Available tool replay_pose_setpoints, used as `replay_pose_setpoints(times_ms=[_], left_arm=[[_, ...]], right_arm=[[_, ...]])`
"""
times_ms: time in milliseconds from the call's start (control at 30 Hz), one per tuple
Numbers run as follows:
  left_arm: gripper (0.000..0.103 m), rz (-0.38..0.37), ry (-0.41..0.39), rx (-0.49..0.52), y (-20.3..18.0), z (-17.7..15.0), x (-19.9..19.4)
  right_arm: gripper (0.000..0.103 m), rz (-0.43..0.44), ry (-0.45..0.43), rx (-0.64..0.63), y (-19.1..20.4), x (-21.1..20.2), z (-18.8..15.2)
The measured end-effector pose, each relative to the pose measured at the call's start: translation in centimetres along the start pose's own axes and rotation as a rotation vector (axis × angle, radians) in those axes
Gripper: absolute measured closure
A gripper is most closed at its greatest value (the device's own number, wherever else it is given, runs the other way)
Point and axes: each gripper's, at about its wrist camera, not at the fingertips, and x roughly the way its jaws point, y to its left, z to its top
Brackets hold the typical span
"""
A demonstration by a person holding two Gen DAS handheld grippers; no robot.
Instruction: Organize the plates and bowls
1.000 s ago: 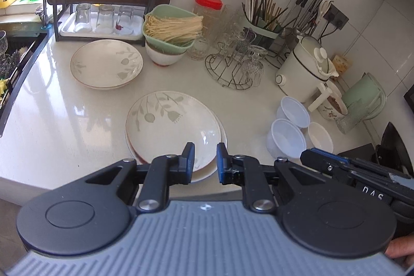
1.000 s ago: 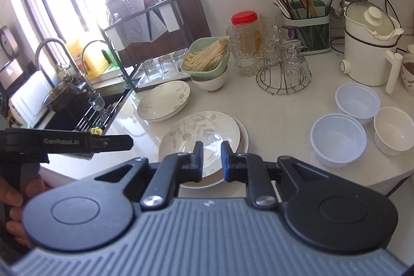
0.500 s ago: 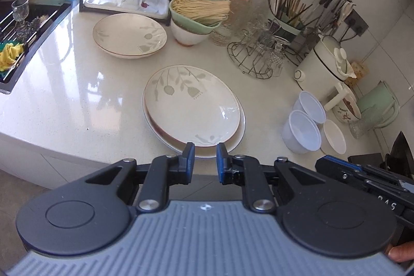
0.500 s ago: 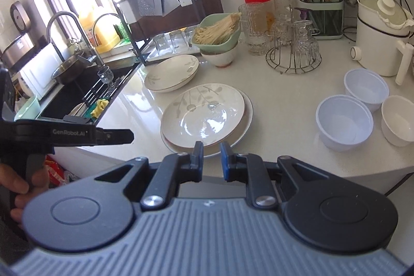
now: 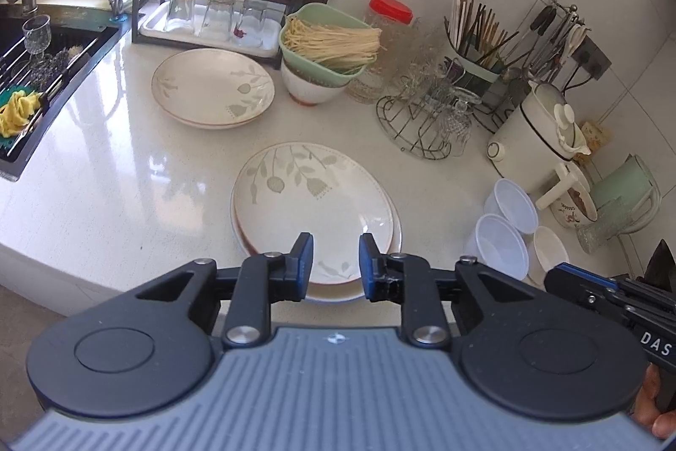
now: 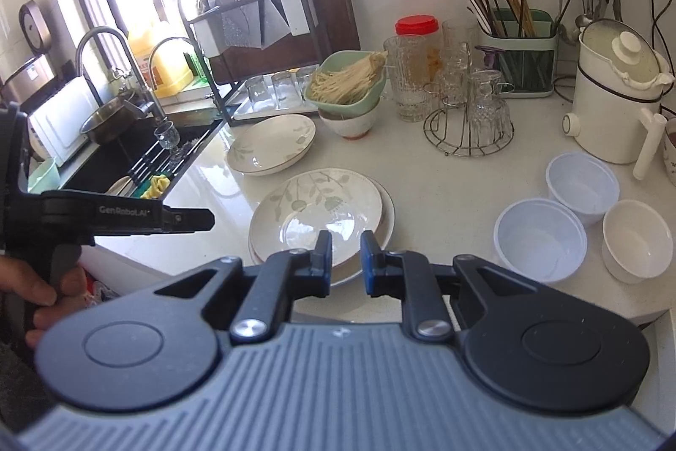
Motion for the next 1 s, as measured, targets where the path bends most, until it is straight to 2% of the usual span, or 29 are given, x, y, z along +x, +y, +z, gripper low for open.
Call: replay_pose_setpoints(times_ms=[300,500,867,1000], left_arm=[[0.075,0.003,-0.024,0.002,2.0,4.4,0.6],[0.075,-0.010,-0.023,0.013,4.4,8.7,1.9],[0.075,-0.021,0.042,0.068,8.9,15.1,6.4],[0.075,-0.025,0.056,0.036,11.2,16.9,8.0]], right_arm=[[0.085,0.013,-0.011,-0.011,1.6,2.3,2.8],[0.085,0.010,-0.018,0.014,3.0,5.0,5.0],[0.085,-0.019,-0.020,0.070,5.6,11.1,8.8],[0.085,-0.033,-0.011,0.076,6.7,13.2,9.7]])
